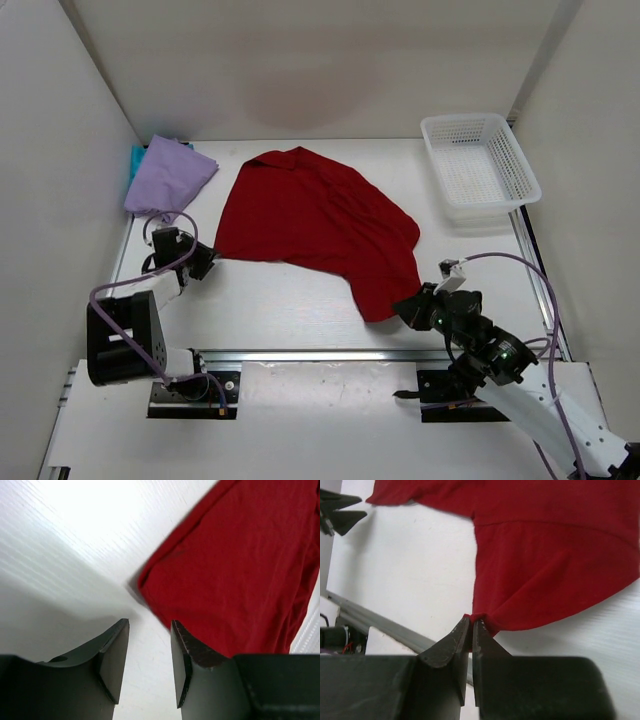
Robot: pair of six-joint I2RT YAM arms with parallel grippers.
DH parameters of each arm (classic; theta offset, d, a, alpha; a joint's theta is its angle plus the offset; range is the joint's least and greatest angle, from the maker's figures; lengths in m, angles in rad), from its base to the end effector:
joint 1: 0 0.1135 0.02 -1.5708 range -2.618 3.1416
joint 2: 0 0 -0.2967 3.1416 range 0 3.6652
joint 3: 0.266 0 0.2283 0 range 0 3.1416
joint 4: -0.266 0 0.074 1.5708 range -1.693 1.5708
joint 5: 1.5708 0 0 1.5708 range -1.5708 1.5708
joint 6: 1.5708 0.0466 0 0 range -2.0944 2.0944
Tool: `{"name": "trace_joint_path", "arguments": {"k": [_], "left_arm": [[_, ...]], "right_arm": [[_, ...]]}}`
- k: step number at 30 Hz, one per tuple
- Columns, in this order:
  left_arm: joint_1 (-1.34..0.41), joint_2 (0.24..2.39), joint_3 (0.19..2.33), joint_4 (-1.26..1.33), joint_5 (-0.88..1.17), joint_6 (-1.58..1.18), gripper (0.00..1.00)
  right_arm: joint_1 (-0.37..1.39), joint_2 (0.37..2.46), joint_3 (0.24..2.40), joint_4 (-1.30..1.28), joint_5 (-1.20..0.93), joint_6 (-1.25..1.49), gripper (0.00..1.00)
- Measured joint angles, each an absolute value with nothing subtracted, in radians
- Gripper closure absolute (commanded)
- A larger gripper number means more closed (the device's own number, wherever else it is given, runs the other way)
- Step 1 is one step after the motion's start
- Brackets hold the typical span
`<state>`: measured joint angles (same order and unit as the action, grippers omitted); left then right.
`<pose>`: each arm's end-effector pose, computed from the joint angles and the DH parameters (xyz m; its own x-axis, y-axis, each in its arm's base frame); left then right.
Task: Fold and stack the t-shirts
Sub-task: Flatten out the tshirt
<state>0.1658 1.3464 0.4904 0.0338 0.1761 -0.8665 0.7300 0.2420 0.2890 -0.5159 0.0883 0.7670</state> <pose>0.2235 0.0291 0.1879 -0.4337 -0.8333 -0.3429 -0.5797 0.5493 -0.6018 0.0449 0.0347 0.2005 -0.6628 0.3346 -0.6699 -0.2024 0.7813 0.5904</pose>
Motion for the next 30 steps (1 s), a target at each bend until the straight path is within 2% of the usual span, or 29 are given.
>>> {"name": "trace_joint_path", "arguments": {"k": [4, 8, 9, 10, 13, 14, 20, 25, 30], "left_arm": [[0.167, 1.413, 0.502, 0.075, 0.148, -0.886, 0.47], [0.162, 1.501, 0.546, 0.137, 0.146, -0.922, 0.51], [0.157, 1.522, 0.559, 0.153, 0.143, -0.929, 0.56], [0.154, 1.542, 0.569, 0.167, 0.141, -0.935, 0.68], [0.147, 1.599, 0.589, 0.204, 0.146, -0.959, 0.88], [0.146, 1.615, 0.596, 0.211, 0.150, -0.963, 0.98], [0.124, 1.604, 0.612, 0.195, 0.161, -0.970, 1.00], [0.054, 1.411, 0.702, 0.074, 0.210, -0.947, 1.00], [-0.027, 1.243, 1.062, -0.049, 0.277, -0.884, 1.00]], "right_arm": [[0.534, 0.286, 0.289, -0.477, -0.036, 0.726, 1.00], [0.306, 0.308, 0.288, -0.434, -0.206, 0.676, 1.00], [0.269, 0.310, 0.288, -0.430, -0.241, 0.664, 1.00], [0.228, 0.312, 0.288, -0.426, -0.277, 0.650, 1.00], [0.180, 0.319, 0.288, -0.421, -0.343, 0.626, 1.00], [0.180, 0.323, 0.288, -0.418, -0.353, 0.623, 1.00], [0.286, 0.397, 0.321, -0.431, -0.298, 0.601, 1.00], [0.376, 0.575, 0.598, -0.513, -0.150, 0.530, 1.00], [0.377, 0.803, 1.172, -0.632, 0.028, 0.397, 1.00]]}}
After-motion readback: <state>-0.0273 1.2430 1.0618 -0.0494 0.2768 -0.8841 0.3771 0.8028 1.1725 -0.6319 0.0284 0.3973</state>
